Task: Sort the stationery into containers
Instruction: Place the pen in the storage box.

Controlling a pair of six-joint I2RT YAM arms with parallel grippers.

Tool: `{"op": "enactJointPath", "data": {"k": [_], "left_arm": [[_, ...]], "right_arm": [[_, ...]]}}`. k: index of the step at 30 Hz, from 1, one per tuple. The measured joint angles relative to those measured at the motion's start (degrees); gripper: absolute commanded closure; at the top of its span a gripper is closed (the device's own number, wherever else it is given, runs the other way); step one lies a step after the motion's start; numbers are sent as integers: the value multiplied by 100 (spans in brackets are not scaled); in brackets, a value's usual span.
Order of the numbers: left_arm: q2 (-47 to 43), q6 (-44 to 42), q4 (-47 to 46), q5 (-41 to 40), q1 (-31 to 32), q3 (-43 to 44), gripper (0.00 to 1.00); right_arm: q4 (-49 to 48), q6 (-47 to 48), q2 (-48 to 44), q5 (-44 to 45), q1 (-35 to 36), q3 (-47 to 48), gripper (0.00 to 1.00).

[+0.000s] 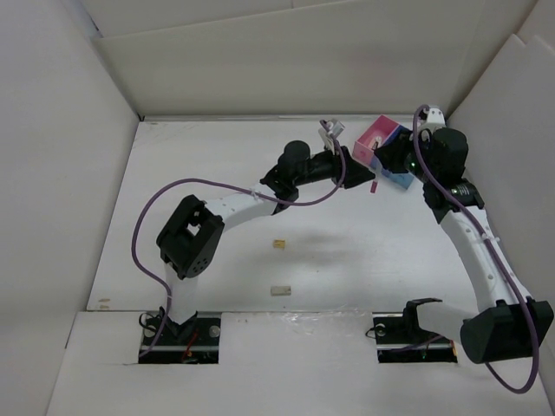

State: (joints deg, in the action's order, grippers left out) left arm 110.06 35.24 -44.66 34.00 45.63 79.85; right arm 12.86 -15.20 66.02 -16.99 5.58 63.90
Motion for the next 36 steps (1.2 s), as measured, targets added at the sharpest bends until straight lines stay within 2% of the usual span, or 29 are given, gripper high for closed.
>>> {"op": "enactJointPath", "data": {"k": [5, 9, 17, 27, 36], "left_arm": [[-149, -354, 385, -514, 17, -192, 24], [-732, -588, 977, -1425, 118, -813, 12], [-2046, -485, 1602, -2826, 699, -2203, 12], [-3392, -424, 2981, -4275, 2017, -3871, 12], [-4551, -267, 3486, -4802, 2048, -4570, 15]], "right_arm": [[35, 9, 114, 466, -136, 101, 95], [13, 24, 610, 717, -479, 459, 95], [-59, -129, 2295, 778, -1335, 1373, 94], [-216, -306, 3849, 782, -2035, 2404, 94], [-348, -492, 4776, 782, -2212, 3150, 93]]}}
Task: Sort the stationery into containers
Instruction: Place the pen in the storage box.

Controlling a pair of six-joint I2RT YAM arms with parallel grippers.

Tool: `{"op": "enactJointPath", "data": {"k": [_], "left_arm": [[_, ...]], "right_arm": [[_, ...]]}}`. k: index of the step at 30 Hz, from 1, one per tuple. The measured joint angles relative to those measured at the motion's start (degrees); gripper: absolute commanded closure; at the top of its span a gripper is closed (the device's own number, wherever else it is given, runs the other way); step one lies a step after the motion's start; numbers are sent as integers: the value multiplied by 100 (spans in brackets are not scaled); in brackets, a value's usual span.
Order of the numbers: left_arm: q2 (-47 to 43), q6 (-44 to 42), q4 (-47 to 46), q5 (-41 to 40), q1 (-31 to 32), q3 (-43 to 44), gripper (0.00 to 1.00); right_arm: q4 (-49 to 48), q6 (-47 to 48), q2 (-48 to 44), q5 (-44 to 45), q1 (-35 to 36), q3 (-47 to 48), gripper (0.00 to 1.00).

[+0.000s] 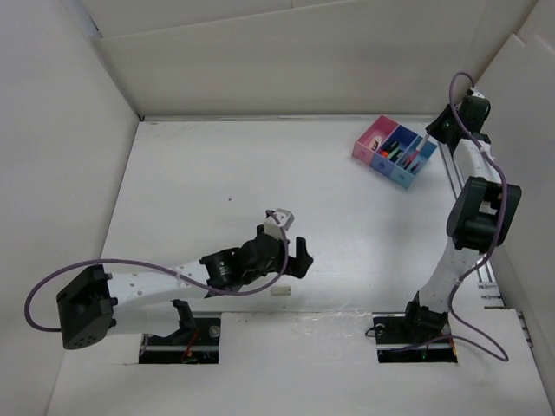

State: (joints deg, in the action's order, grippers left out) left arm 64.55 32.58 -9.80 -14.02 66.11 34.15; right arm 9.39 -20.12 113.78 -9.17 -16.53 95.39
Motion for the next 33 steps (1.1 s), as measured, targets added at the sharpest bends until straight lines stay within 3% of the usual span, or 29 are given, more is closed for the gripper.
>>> {"op": "enactJointPath", "data": {"k": [8, 19, 22, 28, 33], "left_arm": [[-289, 90, 264, 31, -2, -494, 18], [-323, 96, 544, 129, -2, -553, 23], [-323, 96, 649, 155, -2, -553, 23], [-323, 92, 831, 247, 0, -553, 29], [-297, 83, 1005, 297, 57, -553, 31]], "right_arm": [[-66, -125, 415, 22, 0, 203, 86], [-90, -184, 625, 44, 0, 212, 61], [-103, -195, 619, 44, 0, 155, 60], [-61, -190, 223, 44, 0, -350, 55], [-61, -205, -782, 50, 37, -918, 55]]}}
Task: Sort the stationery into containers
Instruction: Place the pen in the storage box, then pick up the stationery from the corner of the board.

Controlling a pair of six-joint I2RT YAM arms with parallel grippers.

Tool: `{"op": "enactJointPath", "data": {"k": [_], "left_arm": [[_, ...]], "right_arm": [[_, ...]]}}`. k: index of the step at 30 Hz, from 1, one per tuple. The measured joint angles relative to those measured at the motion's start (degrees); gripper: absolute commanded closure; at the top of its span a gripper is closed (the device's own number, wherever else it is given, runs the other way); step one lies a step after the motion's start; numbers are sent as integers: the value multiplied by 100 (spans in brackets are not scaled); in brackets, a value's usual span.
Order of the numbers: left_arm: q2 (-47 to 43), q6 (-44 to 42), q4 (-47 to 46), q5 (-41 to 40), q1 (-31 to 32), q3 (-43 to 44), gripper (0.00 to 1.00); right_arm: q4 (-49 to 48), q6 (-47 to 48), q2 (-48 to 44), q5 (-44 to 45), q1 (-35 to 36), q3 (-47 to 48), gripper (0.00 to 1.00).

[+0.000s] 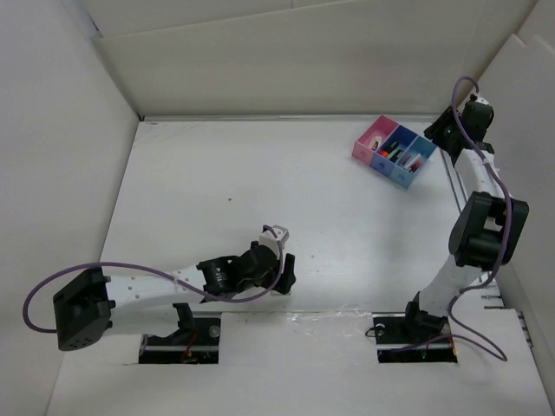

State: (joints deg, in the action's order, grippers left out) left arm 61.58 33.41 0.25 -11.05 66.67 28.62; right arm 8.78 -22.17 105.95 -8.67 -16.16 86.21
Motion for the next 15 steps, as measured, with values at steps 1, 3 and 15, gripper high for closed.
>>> {"op": "enactJointPath", "data": {"k": [1, 3, 15], "left_arm": [[44, 2, 33, -33, 72, 2, 31], [210, 0, 151, -162, 310, 39, 31], [1759, 710, 1379, -1510, 1738, 1082, 35]], "right_arm": [[-22, -9, -260, 9, 22, -109, 55], [-44, -15, -800, 50, 151, -330, 55], [-76, 72, -3088, 352, 1985, -2118, 58]]}}
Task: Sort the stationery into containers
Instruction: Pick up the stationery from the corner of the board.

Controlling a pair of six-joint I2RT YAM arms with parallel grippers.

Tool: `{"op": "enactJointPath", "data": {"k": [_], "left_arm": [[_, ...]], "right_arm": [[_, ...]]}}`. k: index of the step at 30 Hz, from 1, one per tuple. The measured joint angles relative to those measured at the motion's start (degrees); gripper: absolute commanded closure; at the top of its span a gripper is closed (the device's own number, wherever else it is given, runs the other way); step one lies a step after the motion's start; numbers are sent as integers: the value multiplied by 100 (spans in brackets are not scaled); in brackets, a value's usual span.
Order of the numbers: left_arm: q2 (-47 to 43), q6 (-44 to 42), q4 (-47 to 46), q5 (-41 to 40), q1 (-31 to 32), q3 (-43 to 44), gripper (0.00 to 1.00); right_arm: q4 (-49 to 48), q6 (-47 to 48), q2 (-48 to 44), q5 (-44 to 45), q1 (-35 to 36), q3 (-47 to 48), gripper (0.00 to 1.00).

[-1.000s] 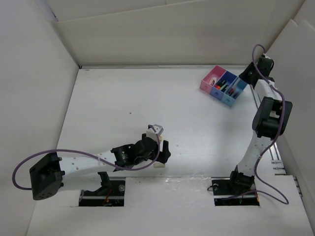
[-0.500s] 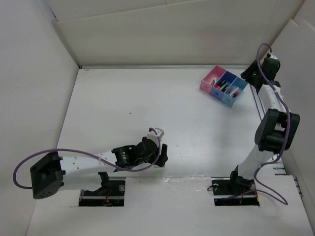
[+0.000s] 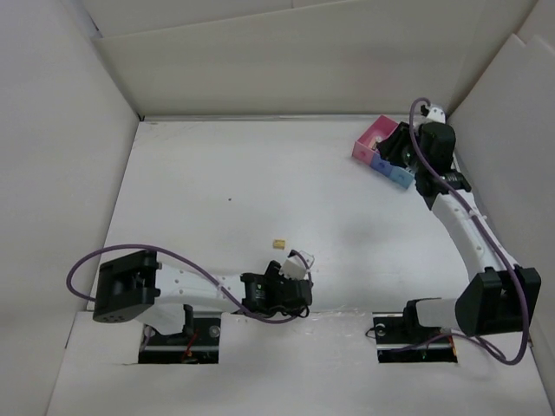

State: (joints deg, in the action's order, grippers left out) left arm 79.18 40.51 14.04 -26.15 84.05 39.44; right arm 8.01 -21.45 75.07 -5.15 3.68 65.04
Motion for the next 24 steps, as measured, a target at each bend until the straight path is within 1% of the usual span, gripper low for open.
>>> {"op": "enactJointPath", "data": {"k": [5, 10, 12, 13, 14, 17, 21, 22, 23, 24], "left_arm": [[319, 286, 411, -409, -4, 186, 35], [367, 328, 549, -566, -4, 223, 36], [599, 326, 634, -584, -4, 398, 43], [772, 323, 647, -586, -4, 507, 52], [957, 299, 680, -636, -4, 605, 59], [1226, 299, 684, -750, -7, 813, 75], [1182, 280, 647, -774, -22, 807, 86], [1150, 289, 629, -739, -22, 780, 95], [1113, 284, 627, -719, -22, 765, 100], [1080, 293, 603, -680, -22, 739, 100]], "right_arm": [[291, 79, -374, 101, 79, -271, 58], [459, 195, -957, 96, -188, -295, 58], [498, 232, -1121, 79, -284, -295, 58], [520, 247, -1178, 66, -330, -295, 58], [535, 260, -1222, 55, -343, -295, 58], [588, 275, -1272, 9, -361, -295, 58], [699, 332, -1272, -26, -361, -295, 58], [717, 341, -1274, -46, -361, -295, 58], [728, 352, -1281, -61, -361, -295, 58], [739, 356, -1283, -74, -361, -293, 58]]}}
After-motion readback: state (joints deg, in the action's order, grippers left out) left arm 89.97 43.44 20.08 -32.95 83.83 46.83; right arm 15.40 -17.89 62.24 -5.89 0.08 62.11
